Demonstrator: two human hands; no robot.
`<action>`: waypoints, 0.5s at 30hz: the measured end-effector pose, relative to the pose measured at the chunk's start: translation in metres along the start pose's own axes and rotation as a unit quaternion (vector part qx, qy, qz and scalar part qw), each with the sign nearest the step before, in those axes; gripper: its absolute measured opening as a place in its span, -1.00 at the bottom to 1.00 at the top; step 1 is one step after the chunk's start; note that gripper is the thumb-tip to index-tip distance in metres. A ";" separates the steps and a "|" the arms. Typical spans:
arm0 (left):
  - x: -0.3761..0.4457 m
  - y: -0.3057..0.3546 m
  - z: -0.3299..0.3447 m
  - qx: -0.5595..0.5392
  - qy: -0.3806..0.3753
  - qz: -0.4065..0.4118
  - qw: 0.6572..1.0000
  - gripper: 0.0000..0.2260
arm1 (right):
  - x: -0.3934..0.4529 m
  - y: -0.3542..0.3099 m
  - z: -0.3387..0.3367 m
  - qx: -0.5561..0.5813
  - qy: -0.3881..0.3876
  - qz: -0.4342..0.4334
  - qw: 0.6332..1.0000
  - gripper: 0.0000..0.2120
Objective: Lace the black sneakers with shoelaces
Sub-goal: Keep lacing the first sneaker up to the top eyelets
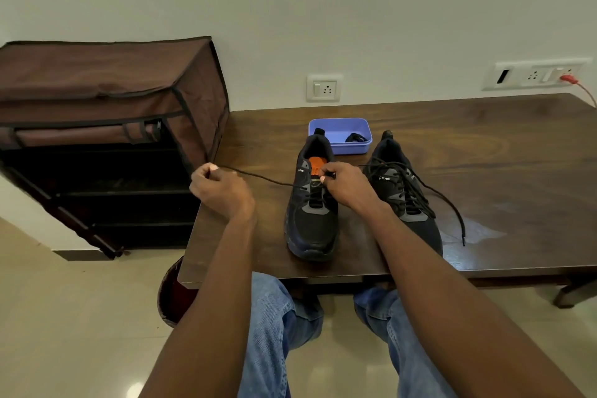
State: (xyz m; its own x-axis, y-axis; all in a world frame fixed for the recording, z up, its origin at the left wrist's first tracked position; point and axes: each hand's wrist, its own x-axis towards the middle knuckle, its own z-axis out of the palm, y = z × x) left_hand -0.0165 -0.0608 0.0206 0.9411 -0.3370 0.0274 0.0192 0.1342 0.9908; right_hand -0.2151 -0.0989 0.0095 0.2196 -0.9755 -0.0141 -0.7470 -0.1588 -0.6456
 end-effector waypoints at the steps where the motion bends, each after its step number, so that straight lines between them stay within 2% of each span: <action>1: -0.002 -0.002 -0.001 0.067 -0.035 0.030 0.997 -0.72 | 0.000 0.000 0.001 0.000 0.001 0.002 1.000 -0.86; 3: -0.016 -0.006 -0.001 0.196 -0.192 0.097 0.957 -0.60 | 0.001 0.000 0.001 0.002 0.000 0.008 1.000 -0.86; 5: -0.028 -0.010 0.005 0.289 -0.391 0.093 0.869 -0.66 | 0.001 -0.001 0.002 0.000 0.003 0.008 1.000 -0.85; 6: -0.034 -0.010 0.007 0.329 -0.462 0.075 0.820 -0.75 | 0.001 -0.002 0.003 -0.001 0.005 0.007 1.000 -0.85; 7: -0.038 -0.011 0.007 0.360 -0.504 0.060 0.783 -0.85 | 0.000 -0.002 0.003 -0.003 0.007 0.005 1.000 -0.86; 8: -0.041 -0.010 0.007 0.374 -0.516 0.058 0.768 -0.91 | -0.001 -0.002 0.003 -0.005 0.008 0.004 1.000 -0.86; 10: -0.040 -0.010 0.007 0.372 -0.502 0.067 0.778 -0.83 | -0.002 -0.002 0.004 -0.004 0.011 0.004 1.000 -0.86; 12: -0.038 -0.008 0.006 0.363 -0.467 0.082 0.802 -0.83 | -0.003 -0.002 0.002 -0.006 0.011 0.011 1.000 -0.84; 15: -0.032 0.000 0.001 0.343 -0.339 0.113 0.869 -0.86 | -0.001 -0.001 -0.002 -0.002 0.014 0.029 0.999 -0.85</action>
State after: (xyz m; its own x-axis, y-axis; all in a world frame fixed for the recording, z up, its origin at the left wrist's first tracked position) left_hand -0.0471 -0.0510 0.0202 0.4753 -0.8768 0.0725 -0.5638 -0.2403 0.7902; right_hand -0.2157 -0.0980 0.0111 0.1577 -0.9870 -0.0293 -0.7609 -0.1025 -0.6407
